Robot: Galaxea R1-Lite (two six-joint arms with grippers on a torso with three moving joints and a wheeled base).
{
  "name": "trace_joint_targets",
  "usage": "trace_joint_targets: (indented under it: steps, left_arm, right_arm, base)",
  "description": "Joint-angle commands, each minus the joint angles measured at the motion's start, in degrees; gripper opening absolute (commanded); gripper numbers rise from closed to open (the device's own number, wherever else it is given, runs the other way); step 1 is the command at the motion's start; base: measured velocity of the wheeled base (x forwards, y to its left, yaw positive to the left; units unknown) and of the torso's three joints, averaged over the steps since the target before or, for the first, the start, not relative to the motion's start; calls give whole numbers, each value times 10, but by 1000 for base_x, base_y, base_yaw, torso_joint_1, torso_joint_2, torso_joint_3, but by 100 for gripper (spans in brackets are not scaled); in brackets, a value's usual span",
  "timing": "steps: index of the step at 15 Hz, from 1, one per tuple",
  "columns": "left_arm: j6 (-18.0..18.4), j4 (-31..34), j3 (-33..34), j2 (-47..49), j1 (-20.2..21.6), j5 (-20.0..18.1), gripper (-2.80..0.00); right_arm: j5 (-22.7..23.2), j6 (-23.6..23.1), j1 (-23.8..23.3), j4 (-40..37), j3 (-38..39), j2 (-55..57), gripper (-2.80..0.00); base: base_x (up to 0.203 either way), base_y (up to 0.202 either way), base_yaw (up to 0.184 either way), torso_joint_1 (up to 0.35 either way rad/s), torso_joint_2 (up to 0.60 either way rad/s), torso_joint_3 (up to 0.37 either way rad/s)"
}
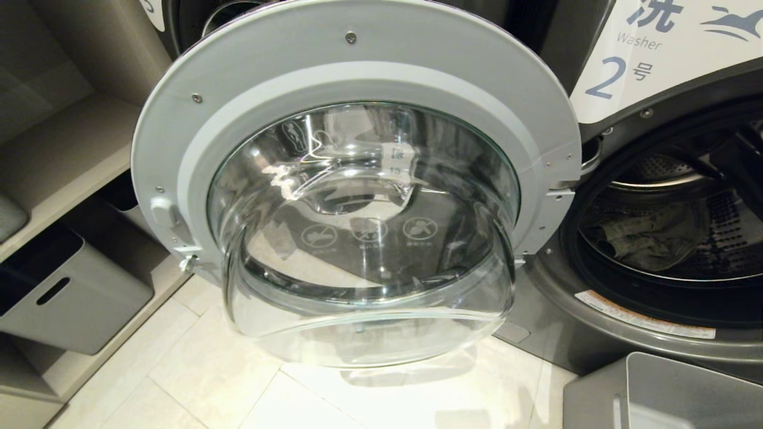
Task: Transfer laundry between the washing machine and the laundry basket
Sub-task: Pick a cloth and place it into the basket
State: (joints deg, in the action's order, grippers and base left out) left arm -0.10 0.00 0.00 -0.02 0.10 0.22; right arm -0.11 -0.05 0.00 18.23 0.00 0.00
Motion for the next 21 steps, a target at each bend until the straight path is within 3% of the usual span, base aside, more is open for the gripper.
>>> trace_joint_targets:
  steps: [1,3,5,7,10,12,15,21]
  left_arm:
    - [0,0,0,-1,0,0,-280]
    - [0,0,0,-1,0,0,-280]
    - [0,0,0,-1,0,0,-280]
    - [0,0,0,-1,0,0,-280]
    - [-3,0,0,-1,0,0,-280]
    - [-3,0,0,-1,0,0,-280]
    - [-3,0,0,-1,0,0,-280]
    - [-10,-1,0,-1,0,0,-280]
  right_arm:
    - [-5,-18,0,3,23,1,-280]
    - [-10,-38,0,-20,4,9,-280]
    - [-32,-38,-1,-76,-98,48,-280]
    - [-64,-18,-1,-140,-209,162,-280]
    - [-92,20,-2,-184,-266,345,-280]
    - [-102,38,-3,-161,-274,452,-280]
    - [-130,56,-5,-48,-273,582,-280]
    - [-146,64,-6,-13,-232,584,-280]
  base:
    - [0,0,0,0,0,0]
    - [0,0,0,0,0,0]
    - [0,0,0,0,0,0]
    - [0,0,0,0,0,0]
    - [0,0,0,0,0,0]
    - [0,0,0,0,0,0]
    - [0,0,0,0,0,0]
    - [0,0,0,0,0,0]
